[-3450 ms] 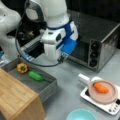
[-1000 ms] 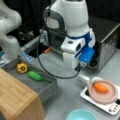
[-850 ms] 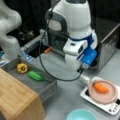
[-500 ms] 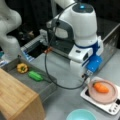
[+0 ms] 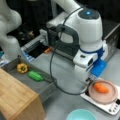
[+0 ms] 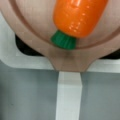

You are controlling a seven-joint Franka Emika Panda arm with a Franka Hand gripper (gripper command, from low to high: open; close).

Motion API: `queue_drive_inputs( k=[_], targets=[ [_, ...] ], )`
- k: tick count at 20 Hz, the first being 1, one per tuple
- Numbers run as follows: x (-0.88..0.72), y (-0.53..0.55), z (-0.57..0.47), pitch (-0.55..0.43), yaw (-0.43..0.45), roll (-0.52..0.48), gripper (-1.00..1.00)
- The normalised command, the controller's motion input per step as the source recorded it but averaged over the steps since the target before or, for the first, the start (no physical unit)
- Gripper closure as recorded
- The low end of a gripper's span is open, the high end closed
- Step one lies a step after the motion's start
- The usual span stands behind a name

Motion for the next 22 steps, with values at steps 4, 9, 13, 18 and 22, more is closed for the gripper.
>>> queue_drive_inputs(
  k=[4,9,13,18,22],
  targets=[
    [0.34,0.06,-0.07,0.105,-0.032,-0.185,-1.00],
    [0.35,0.05,-0.03,0.104,-0.028,-0.205,-1.00],
    [0.32,0.04,0.03,0.129,-0.032,-0.237,-1.00],
    [0.34,0.06,0.02,0.163,-0.041,-0.304,-1.00],
    [0.39,0.07,-0.02,0.162,0.003,-0.304,-1.00]
  ],
)
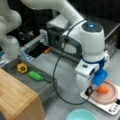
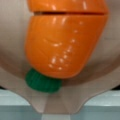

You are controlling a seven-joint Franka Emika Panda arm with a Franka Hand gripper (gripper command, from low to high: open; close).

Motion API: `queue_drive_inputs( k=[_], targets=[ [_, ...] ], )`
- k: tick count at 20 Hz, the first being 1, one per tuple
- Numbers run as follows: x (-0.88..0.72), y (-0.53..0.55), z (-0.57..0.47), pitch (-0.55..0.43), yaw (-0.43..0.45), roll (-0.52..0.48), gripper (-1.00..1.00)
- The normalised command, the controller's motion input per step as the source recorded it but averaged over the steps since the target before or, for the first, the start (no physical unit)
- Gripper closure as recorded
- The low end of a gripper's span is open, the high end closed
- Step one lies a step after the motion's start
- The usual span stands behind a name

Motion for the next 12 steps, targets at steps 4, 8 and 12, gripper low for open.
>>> queue_drive_inputs(
  k=[4,8,12],
  targets=[
    [0.37,0.09,0.01,0.149,0.024,-0.263,-1.00],
    [0.32,0.12,0.04,0.132,0.031,-0.241,-1.00],
    [0.26,0.14,0.06,0.123,0.035,-0.242,-1.00]
  ],
)
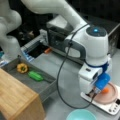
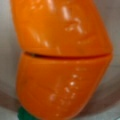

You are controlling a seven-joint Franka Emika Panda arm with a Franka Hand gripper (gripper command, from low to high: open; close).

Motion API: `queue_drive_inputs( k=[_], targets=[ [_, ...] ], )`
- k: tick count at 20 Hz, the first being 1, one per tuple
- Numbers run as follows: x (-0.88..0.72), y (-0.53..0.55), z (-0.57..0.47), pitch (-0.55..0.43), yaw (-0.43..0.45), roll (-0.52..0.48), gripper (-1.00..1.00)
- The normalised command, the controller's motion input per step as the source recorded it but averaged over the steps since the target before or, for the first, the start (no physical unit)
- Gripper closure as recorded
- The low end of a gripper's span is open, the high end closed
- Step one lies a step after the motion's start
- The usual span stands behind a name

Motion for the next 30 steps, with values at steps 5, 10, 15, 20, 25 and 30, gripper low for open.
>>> queue_drive_inputs(
  k=[5,10,15,20,25,30],
  targets=[
    [0.25,0.16,0.02,0.112,0.040,-0.244,-1.00],
    [0.26,0.16,0.00,0.074,0.047,-0.230,-1.00],
    [0.25,0.09,0.01,0.051,0.065,-0.225,-1.00],
    [0.23,0.02,0.02,0.057,0.085,-0.219,-1.00],
    [0.24,0.01,0.01,0.036,0.098,-0.206,1.00],
    [0.24,-0.02,-0.01,0.038,0.108,-0.200,1.00]
  ],
)
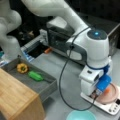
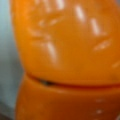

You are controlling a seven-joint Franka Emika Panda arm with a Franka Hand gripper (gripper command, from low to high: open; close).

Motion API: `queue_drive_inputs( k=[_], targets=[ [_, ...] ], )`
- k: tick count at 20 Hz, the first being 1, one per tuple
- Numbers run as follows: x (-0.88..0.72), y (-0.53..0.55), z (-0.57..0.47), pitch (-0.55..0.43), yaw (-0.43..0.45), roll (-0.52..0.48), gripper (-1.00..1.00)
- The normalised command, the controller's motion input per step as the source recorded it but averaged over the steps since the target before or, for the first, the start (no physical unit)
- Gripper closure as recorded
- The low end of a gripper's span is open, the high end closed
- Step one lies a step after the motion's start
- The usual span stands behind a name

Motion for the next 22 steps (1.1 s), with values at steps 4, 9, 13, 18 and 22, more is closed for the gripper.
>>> queue_drive_inputs(
  k=[4,9,13,18,22],
  targets=[
    [0.21,-0.02,-0.04,0.049,0.114,-0.192,1.00],
    [0.17,0.01,-0.05,0.046,0.120,-0.184,1.00],
    [0.13,0.00,-0.05,0.045,0.127,-0.174,1.00],
    [0.04,-0.02,0.03,0.070,0.138,-0.156,1.00],
    [-0.11,-0.03,0.18,0.110,0.142,-0.137,1.00]
  ],
)
